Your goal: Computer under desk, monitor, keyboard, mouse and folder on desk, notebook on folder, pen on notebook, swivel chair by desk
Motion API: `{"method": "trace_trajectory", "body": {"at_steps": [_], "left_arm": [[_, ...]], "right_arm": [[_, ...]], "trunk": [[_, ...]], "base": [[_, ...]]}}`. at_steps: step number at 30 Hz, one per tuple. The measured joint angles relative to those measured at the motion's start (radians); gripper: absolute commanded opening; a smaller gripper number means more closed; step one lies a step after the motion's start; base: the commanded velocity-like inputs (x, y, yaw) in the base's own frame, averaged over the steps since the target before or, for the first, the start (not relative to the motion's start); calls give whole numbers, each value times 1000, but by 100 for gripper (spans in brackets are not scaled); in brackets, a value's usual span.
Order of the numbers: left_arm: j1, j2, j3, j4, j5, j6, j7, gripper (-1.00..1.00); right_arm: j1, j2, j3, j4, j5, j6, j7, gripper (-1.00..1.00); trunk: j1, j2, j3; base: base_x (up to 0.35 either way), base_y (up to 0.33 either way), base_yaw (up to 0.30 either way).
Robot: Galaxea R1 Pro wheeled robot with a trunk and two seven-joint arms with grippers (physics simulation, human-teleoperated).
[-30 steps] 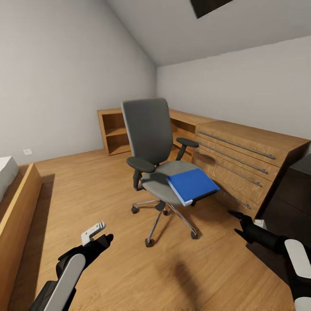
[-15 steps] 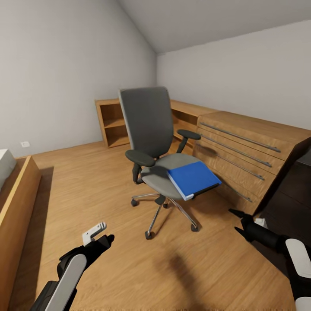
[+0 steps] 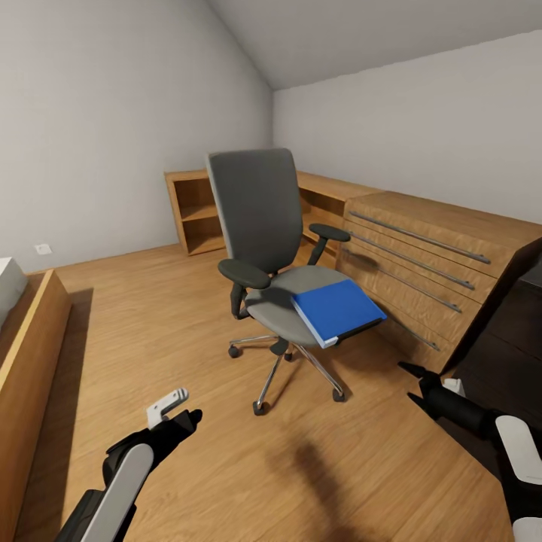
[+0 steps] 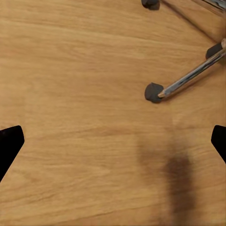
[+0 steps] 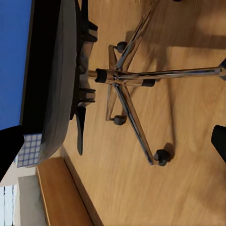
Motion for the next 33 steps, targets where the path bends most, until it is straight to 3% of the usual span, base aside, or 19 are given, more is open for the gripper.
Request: {"method": "trace_trajectory", "body": {"at_steps": [5, 10, 16, 19, 26, 33], "left_arm": [[0, 0, -6, 1, -3, 0, 0, 100], [0, 0, -11, 3, -20, 0, 0, 100], [0, -1, -15, 3, -43, 0, 0, 100], [0, -1, -16, 3, -47, 0, 0, 100], [0, 0, -16, 9, -49, 0, -1, 100], [0, 0, -16, 15, -49, 0, -2, 100]], "right_arm": [[0, -1, -3, -2, -2, -7, 36, 100], [-1, -2, -4, -15, -1, -7, 158, 100], [-1, -2, -5, -19, 4, -9, 231, 100], [-1, -2, -6, -17, 5, -12, 238, 100], [-1, 0, 0, 10, 13, -149, 243, 100], [-1, 0, 1, 22, 13, -183, 244, 100]], "trunk": [[0, 0, 0], [0, 0, 0], [0, 0, 0], [0, 0, 0], [0, 0, 0], [0, 0, 0]], "base": [[0, 0, 0], [0, 0, 0], [2, 0, 0], [128, -20, 0], [215, -71, 0], [143, -38, 0]]}}
